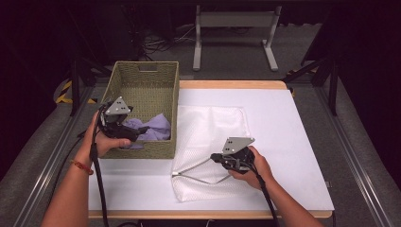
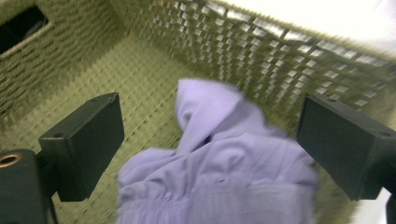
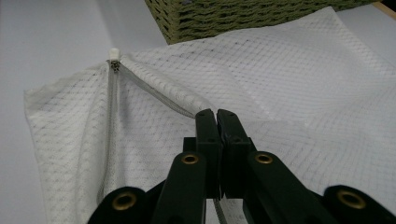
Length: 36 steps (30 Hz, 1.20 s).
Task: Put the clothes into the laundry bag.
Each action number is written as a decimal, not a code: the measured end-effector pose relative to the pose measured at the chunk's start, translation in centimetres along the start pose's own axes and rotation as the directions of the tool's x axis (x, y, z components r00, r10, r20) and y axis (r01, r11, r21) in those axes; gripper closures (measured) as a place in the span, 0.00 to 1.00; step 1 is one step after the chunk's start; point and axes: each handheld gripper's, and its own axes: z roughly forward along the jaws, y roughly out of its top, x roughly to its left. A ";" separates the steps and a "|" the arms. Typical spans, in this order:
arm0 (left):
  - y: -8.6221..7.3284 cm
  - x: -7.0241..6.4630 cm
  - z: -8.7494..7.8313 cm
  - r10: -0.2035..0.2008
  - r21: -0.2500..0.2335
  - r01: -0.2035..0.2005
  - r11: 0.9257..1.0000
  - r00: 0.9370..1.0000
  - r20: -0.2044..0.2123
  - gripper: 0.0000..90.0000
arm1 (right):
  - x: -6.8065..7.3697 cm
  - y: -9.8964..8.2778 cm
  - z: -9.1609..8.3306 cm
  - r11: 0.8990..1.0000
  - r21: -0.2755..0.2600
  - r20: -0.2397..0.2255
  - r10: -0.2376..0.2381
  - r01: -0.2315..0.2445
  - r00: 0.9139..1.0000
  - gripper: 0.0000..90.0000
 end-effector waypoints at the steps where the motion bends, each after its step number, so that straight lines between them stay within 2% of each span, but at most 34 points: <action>1: 0.2 0.2 0.2 0.010 0.027 -0.010 1.000 1.000 0.001 0.10 | 0.0 0.0 0.0 1.000 0.002 -0.002 0.002 -0.002 1.000 0.98; 3: 0.4 0.7 0.7 0.024 0.063 -0.025 0.998 1.000 0.017 0.10 | -0.1 -0.1 0.0 1.000 0.001 -0.006 0.003 -0.003 1.000 0.98; 4: 0.7 1.0 1.1 0.027 0.099 -0.030 0.995 0.999 0.037 0.11 | -0.1 -0.1 0.0 1.000 0.001 -0.011 0.008 -0.008 1.000 0.98; 5: 0.8 1.1 1.4 0.039 0.124 -0.044 0.991 0.998 0.040 0.10 | -0.2 -0.1 0.1 1.000 0.004 -0.012 0.009 -0.009 1.000 0.98; 8: 1.0 1.7 2.4 0.064 0.199 -0.070 0.978 0.997 0.038 0.11 | -0.2 -0.2 0.2 1.000 0.016 -0.019 0.007 -0.007 1.000 0.98; 10: 0.9 1.9 3.1 0.079 0.238 -0.093 0.967 0.995 0.068 0.13 | -0.2 -0.3 0.3 1.000 0.019 -0.027 0.011 -0.011 1.000 0.98; 12: 0.8 2.0 3.9 0.080 0.255 -0.098 0.962 0.994 0.081 0.13 | -0.3 -0.4 0.3 1.000 0.023 -0.027 0.014 -0.013 1.000 0.98; 13: 0.8 2.0 3.9 0.080 0.255 -0.098 0.962 0.994 0.081 0.13 | -0.3 -0.4 0.3 1.000 0.023 -0.027 0.014 -0.013 1.000 0.98; 16: 0.4 1.9 5.3 0.091 0.331 -0.126 0.935 0.989 0.119 0.12 | -0.2 -0.5 0.4 0.999 0.029 -0.035 0.017 -0.016 0.999 0.98; 17: 0.4 1.7 5.7 0.105 0.364 -0.144 0.920 0.987 0.124 0.13 | -0.2 -0.6 0.4 0.999 0.032 -0.037 0.016 -0.015 0.999 0.98; 18: 0.3 1.6 6.0 0.115 0.380 -0.157 0.912 0.984 0.133 0.12 | -0.2 -0.6 0.5 0.999 0.034 -0.040 0.017 -0.015 0.999 0.98; 19: 0.3 1.6 6.2 0.117 0.382 -0.165 0.909 0.983 0.145 0.13 | -0.2 -0.6 0.5 0.999 0.035 -0.041 0.020 -0.018 0.999 0.98; 20: 0.4 1.6 6.2 0.111 0.387 -0.159 0.908 0.983 0.143 0.15 | -0.2 -0.6 0.6 0.999 0.037 -0.042 0.020 -0.018 0.999 0.98; 21: 0.3 1.8 6.4 0.104 0.402 -0.153 0.903 0.984 0.142 0.16 | -0.2 -0.6 0.6 0.999 0.038 -0.041 0.018 -0.017 0.999 0.98; 22: 0.1 1.8 6.7 0.087 0.416 -0.147 0.897 0.983 0.160 0.16 | -0.3 -0.7 0.7 0.999 0.041 -0.043 0.019 -0.018 0.999 0.98; 23: 0.0 1.9 7.0 0.063 0.439 -0.142 0.887 0.980 0.189 0.16 | -0.2 -0.7 0.7 0.999 0.045 -0.049 0.023 -0.021 0.999 0.98; 24: -0.1 2.0 7.2 0.052 0.461 -0.140 0.876 0.979 0.199 0.16 | -0.2 -0.8 0.8 0.999 0.051 -0.051 0.022 -0.019 0.998 0.98; 25: -0.1 2.0 7.5 0.037 0.476 -0.135 0.869 0.977 0.211 0.17 | -0.2 -0.8 0.9 0.998 0.053 -0.051 0.022 -0.020 0.998 0.98; 26: -0.2 2.1 7.8 0.016 0.504 -0.133 0.853 0.973 0.229 0.17 | -0.2 -0.8 0.9 0.998 0.055 -0.051 0.022 -0.019 0.998 0.98; 27: -0.3 2.1 8.2 0.013 0.529 -0.137 0.838 0.973 0.231 0.17 | -0.2 -0.9 1.0 0.998 0.059 -0.055 0.025 -0.022 0.998 0.98; 28: -0.3 2.1 8.5 0.011 0.538 -0.136 0.832 0.973 0.229 0.15 | -0.2 -0.9 1.0 0.998 0.059 -0.053 0.025 -0.022 0.998 0.98; 29: -0.4 2.0 8.8 0.001 0.558 -0.139 0.818 0.970 0.241 0.14 | -0.2 -0.9 1.0 0.998 0.059 -0.053 0.025 -0.022 0.998 0.98; 30: -0.3 2.0 9.0 0.010 0.566 -0.150 0.811 0.970 0.242 0.15 | -0.2 -0.9 1.0 0.998 0.058 -0.054 0.026 -0.023 0.998 0.98; 31: -0.4 2.0 9.2 0.002 0.574 -0.145 0.806 0.970 0.242 0.14 | -0.3 -0.9 1.0 0.998 0.060 -0.053 0.025 -0.022 0.998 0.98; 33: -0.5 2.0 9.6 -0.005 0.598 -0.134 0.790 0.974 0.225 0.15 | -0.3 -0.9 1.1 0.998 0.061 -0.056 0.030 -0.027 0.998 0.98; 34: -0.6 1.9 9.8 -0.004 0.616 -0.139 0.775 0.974 0.225 0.16 | -0.4 -0.9 1.1 0.997 0.066 -0.053 0.031 -0.028 0.998 0.98; 35: -0.6 1.9 9.8 -0.004 0.616 -0.139 0.775 0.974 0.225 0.16 | -0.4 -0.9 1.1 0.997 0.066 -0.053 0.031 -0.028 0.998 0.98; 36: -0.7 1.8 9.9 -0.013 0.623 -0.132 0.771 0.975 0.223 0.17 | -0.4 -1.0 1.2 0.997 0.065 -0.055 0.037 -0.033 0.998 0.98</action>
